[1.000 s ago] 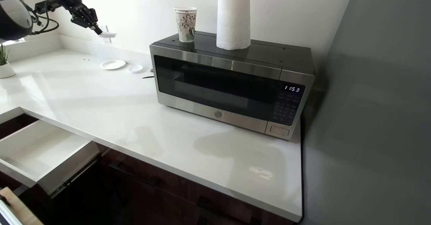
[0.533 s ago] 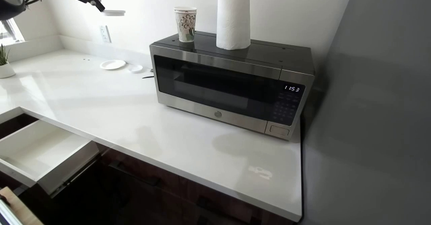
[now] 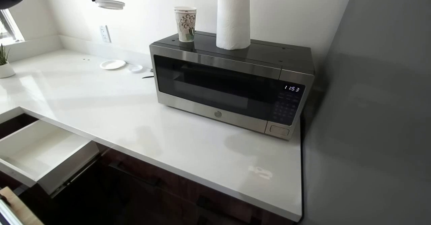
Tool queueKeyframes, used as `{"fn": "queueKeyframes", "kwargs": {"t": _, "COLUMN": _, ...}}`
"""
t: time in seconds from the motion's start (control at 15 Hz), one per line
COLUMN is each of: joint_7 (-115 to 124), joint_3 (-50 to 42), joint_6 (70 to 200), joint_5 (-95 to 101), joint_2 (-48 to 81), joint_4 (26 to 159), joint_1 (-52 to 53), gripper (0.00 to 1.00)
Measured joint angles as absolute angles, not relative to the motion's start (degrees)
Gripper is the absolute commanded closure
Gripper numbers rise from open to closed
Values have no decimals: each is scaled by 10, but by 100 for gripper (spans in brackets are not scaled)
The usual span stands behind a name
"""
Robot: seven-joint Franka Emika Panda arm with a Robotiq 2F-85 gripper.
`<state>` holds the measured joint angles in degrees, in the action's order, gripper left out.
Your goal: Put the lid on the microwave
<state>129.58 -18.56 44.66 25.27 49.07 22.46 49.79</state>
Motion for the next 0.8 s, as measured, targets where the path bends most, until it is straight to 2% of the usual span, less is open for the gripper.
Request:
{"fn": "queueKeyframes", "kwargs": {"t": 0.4, "joint_7": 1323, "joint_3": -186, "joint_6": 447, "joint_5": 245, "joint_2": 488, "joint_4": 236, "joint_1": 494, "gripper": 100}}
{"fn": "queueKeyframes", "kwargs": {"t": 0.8, "joint_7": 1476, "joint_3": -223, "joint_6": 446, "joint_5": 173, "joint_2": 403, "joint_4": 349, "joint_1": 477, "gripper": 99}}
